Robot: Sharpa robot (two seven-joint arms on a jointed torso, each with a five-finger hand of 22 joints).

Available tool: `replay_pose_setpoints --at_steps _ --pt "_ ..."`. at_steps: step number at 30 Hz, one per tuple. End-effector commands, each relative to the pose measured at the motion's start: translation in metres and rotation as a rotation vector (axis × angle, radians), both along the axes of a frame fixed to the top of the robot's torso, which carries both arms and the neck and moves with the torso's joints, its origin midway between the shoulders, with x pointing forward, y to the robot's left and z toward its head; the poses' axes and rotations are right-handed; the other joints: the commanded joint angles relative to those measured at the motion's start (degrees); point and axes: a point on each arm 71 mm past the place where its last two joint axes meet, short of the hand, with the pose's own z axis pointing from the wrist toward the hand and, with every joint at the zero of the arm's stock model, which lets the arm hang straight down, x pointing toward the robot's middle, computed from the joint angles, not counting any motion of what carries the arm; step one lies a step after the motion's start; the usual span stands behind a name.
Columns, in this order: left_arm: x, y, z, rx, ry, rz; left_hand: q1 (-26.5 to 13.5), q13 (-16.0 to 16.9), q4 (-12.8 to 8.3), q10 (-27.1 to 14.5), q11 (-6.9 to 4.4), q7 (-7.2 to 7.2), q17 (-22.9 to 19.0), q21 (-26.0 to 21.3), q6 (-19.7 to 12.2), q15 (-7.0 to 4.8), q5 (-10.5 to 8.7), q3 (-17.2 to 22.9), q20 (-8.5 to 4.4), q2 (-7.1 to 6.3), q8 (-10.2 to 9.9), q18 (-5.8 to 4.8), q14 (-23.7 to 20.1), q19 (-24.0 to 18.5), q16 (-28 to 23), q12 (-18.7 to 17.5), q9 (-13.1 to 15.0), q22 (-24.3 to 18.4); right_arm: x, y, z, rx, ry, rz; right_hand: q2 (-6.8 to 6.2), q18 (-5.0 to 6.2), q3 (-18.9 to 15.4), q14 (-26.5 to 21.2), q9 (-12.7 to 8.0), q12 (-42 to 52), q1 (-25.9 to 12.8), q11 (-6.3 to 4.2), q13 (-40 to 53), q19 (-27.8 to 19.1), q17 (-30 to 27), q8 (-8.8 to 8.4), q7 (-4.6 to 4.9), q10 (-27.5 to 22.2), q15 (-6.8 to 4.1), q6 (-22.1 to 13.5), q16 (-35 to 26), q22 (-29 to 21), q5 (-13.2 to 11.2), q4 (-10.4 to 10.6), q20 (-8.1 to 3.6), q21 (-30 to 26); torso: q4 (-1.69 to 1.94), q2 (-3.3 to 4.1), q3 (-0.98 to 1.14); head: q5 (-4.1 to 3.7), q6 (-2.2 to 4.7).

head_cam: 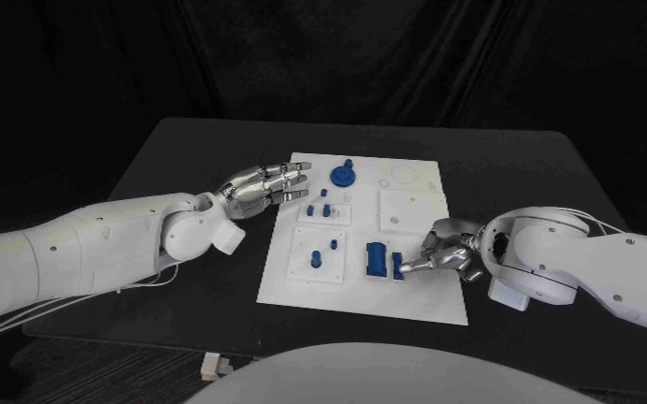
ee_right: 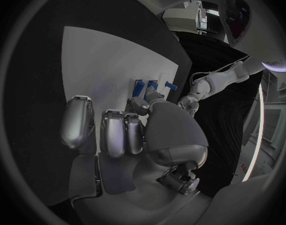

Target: Assemble the parts on the task board

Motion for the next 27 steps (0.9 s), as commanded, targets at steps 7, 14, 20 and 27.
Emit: replay_pose_setpoints --at_steps 7,14,20,27 --pt "-0.001 -0.001 0.0 -0.017 -0.002 -0.005 0.14 0.09 -0.07 -0.06 0.37 0.19 0.06 0.32 0.11 0.18 0.31 0.36 0.27 0.46 0.39 0.94 0.03 -0.06 0.37 0.33 0.07 -0.04 -0.002 0.005 -0.006 -0.06 -0.017 0.054 0.17 0.19 -0.19 4.07 7.27 0.15 0.62 -0.53 15.06 0.46 3.39 7.93 -2.66 6.04 -0.52 4.78 0.35 9.47 -0.25 -0.23 -0.41 0.41 0.06 0.08 -0.01 -0.01 -0.01" --pt "-0.001 -0.001 0.0 -0.018 -0.001 -0.005 0.14 0.09 -0.07 -0.06 0.37 0.19 0.06 0.32 0.11 0.18 0.31 0.36 0.27 0.46 0.39 0.94 0.03 -0.06 0.37 0.33 0.07 -0.04 -0.002 0.008 -0.01 -0.061 -0.013 0.058 0.17 0.19 -0.24 4.07 7.33 0.15 0.59 -0.55 15.06 0.47 3.39 7.94 -2.67 6.04 -0.53 4.75 0.35 9.48 -0.29 -0.21 -0.43 0.43 0.03 0.02 -0.03 0.06 -0.01" --pt "-0.001 -0.001 0.0 -0.018 -0.001 -0.006 0.08 0.09 -0.1 -0.05 0.39 0.21 0.06 0.32 0.13 0.19 0.31 0.45 0.28 0.43 0.45 0.95 0.03 -0.06 0.38 0.36 0.08 -0.08 -0.002 0.009 -0.013 -0.067 -0.007 0.058 0.29 0.22 -0.19 4.04 7.18 0.15 0.97 -0.6 15.06 0.43 3.2 7.28 -2.73 6.04 -0.58 3.83 0.27 9.43 -0.21 -0.43 -0.48 0.27 0.06 0.02 -0.02 -0.06 -0.01" --pt "-0.002 -0.001 -0.001 -0.019 0.002 -0.007 0.08 0.09 -0.1 -0.05 0.39 0.21 0.06 0.32 0.13 0.19 0.31 0.45 0.28 0.43 0.45 0.95 0.03 -0.06 0.38 0.36 0.08 -0.08 -0.001 0.009 -0.014 -0.07 -0.01 0.049 0.6 0.22 0.0 4.03 7.32 0.15 1.64 -0.67 15.06 0.43 3.16 7.05 -2.79 6.04 -0.62 3.45 0.26 9.43 -0.09 -0.81 -0.54 0.26 0.05 0.04 -0.01 -0.06 -0.01"
